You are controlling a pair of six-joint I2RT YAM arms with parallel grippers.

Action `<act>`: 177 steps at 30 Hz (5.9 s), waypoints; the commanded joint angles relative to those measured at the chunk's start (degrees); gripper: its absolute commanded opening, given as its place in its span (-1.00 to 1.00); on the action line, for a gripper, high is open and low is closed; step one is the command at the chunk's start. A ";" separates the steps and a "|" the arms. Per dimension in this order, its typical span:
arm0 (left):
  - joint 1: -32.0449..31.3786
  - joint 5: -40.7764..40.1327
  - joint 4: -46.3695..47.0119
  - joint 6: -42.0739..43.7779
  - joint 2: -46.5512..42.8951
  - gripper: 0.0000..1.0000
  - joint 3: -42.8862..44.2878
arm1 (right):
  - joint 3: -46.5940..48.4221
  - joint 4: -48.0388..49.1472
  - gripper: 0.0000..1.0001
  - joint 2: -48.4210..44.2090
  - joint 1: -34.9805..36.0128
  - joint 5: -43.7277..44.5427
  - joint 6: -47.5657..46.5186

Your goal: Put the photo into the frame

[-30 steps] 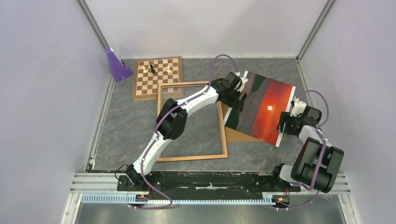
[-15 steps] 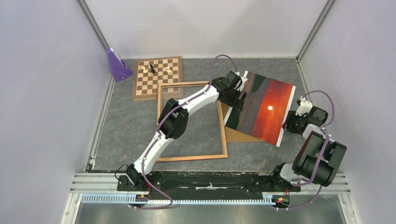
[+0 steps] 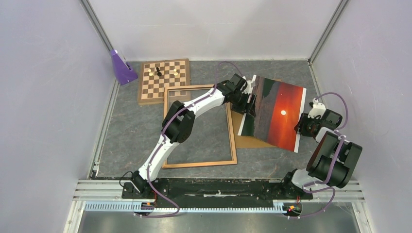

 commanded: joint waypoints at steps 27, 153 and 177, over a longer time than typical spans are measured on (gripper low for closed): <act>-1.23 22.80 21.89 -23.16 -1.42 0.70 -13.42 | -1.24 -9.60 -0.27 2.86 0.34 -13.83 -4.89; -12.80 6.85 44.16 -39.91 -16.74 0.50 -51.47 | -8.23 -42.69 -0.12 -15.11 -2.81 0.71 -71.09; -12.84 10.07 43.84 -39.70 -15.86 -0.52 -48.68 | -1.31 -48.83 0.06 -14.80 -8.84 -5.02 -73.76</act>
